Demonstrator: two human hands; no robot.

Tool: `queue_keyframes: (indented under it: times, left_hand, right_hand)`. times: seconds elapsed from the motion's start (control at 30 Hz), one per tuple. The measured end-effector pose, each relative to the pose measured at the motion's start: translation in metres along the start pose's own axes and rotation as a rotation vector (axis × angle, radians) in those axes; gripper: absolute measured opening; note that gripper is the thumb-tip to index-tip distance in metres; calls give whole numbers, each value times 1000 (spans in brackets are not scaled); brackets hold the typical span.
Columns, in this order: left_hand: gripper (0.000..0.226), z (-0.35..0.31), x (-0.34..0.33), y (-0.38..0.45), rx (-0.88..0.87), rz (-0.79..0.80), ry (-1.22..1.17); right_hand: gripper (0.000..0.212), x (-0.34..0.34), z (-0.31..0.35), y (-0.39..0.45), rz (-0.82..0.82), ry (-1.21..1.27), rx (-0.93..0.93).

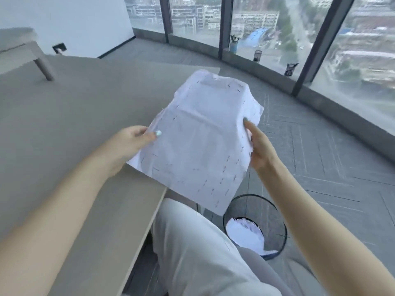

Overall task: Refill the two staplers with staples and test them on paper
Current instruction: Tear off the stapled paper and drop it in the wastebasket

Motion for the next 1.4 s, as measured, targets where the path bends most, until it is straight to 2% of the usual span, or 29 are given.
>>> queue_keyframes:
  times: [0.03,0.1,0.27,0.33,0.4,0.5,0.6,0.67,0.8,0.9,1.07,1.2,1.23,1.33,1.4]
  left_hand:
    - [15,-7,-20,-1,-11,73,-24]
    - [12,-17,-56,1,-41,146,-3]
    - [19,-32,-139,16,-79,140,88]
    - [21,-29,-175,22,-57,168,120]
    - [22,-13,-210,27,6,217,180]
    - [24,30,-245,41,174,218,233]
    - [22,72,-271,42,339,245,258]
    - [19,93,-286,37,389,291,303]
    - [18,136,-300,26,580,291,324]
    - [24,147,-308,16,709,274,233]
    - [31,154,-319,8,808,245,71]
    - [27,166,-329,4,820,235,67]
    - [23,171,-333,2,832,255,85]
    - [7,170,-345,-10,863,381,98]
    - [18,167,-350,-13,832,438,105]
  right_hand:
    - [37,19,3,6,-50,4,8]
    - [42,58,4,14,-163,-23,-7]
    - [36,154,-18,25,-423,-123,-131]
    - [30,179,-33,24,-468,-191,-227]
    - [34,200,-47,24,-489,-306,-337]
    - [37,234,-55,30,-538,-548,-406]
    - [25,272,-63,31,-611,-758,-481]
    - [14,289,-72,30,-624,-811,-547]
    - [25,317,-94,33,-656,-892,-628]
    - [33,326,-108,34,-663,-927,-672]
    - [22,333,-114,38,-677,-1008,-663]
    - [45,337,-123,30,-639,-1125,-747]
    - [43,343,-126,31,-638,-1135,-743]
    - [10,349,-126,26,-688,-1037,-733]
    - [17,351,-125,21,-691,-1045,-735]
Point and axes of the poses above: each hand's wrist, its own y-axis towards the middle knuckle, its own x-axis out of the back of the hand, z = x × y, the point moved 8 cm from there along y, towards the middle knuckle, and after that the axes turned 12 degrees about -z, right-handed, at the moved point
